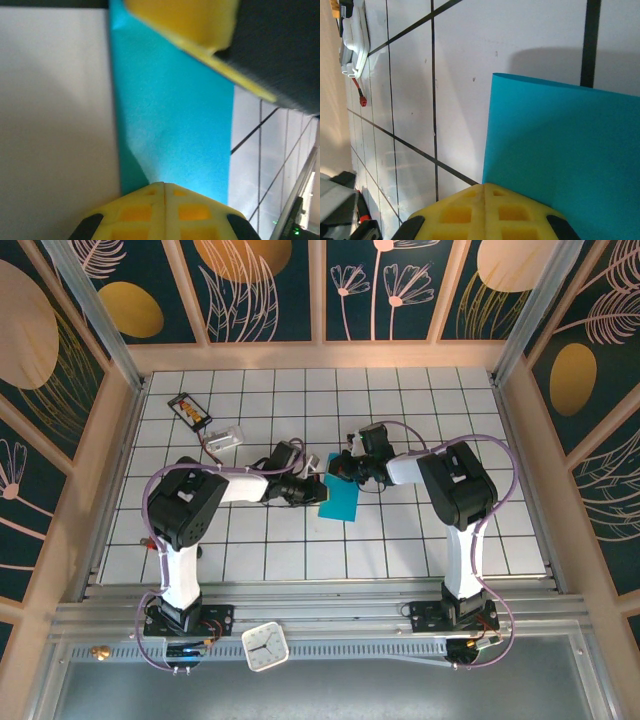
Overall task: Fold a paper plane with a square sheet of paper (pick it up from the middle)
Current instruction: First fold in half a square sheet of paper at the center of the table.
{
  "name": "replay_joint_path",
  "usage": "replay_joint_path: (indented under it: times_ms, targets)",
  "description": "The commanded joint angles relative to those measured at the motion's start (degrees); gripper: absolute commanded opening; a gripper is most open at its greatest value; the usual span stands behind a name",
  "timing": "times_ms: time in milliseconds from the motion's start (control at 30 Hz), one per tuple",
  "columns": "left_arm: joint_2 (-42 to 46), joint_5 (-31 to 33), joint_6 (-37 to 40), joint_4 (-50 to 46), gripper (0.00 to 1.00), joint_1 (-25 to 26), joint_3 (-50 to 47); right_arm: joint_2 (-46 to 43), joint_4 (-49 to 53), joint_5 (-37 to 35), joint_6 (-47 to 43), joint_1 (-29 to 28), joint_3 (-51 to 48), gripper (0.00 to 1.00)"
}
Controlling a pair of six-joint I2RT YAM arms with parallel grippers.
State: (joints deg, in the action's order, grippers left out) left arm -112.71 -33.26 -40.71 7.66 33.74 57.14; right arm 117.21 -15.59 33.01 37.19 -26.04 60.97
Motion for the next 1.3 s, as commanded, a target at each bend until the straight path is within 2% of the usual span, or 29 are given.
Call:
replay_joint_path:
  times_ms: [0,267,467,833,1267]
  targets:
    - [-0.7,1.75,2.8,-3.49,0.0,-0.12,-1.07,3.55,6.55,-3.88,-2.38,1.3,0.35,0.0]
    - [-1.17,6.6,6.24,-7.66,0.0,-0.11,-3.2,-0.18,4.3,2.42,-1.53,1.6,4.71,0.02]
    - [-2.07,6.95,7.01,-8.28,0.0,-0.1,-3.5,-3.01,1.5,6.09,-0.01,1.15,2.21,0.04]
    - [-3.12,8.38,9.53,-11.39,0.0,-0.15,-2.58,0.73,3.96,4.4,-2.0,-1.0,3.36,0.02]
    - [-4.0,10.92,13.05,-17.95,0.0,-0.06,-1.77,6.29,9.59,-1.26,-4.49,1.97,9.66,0.01]
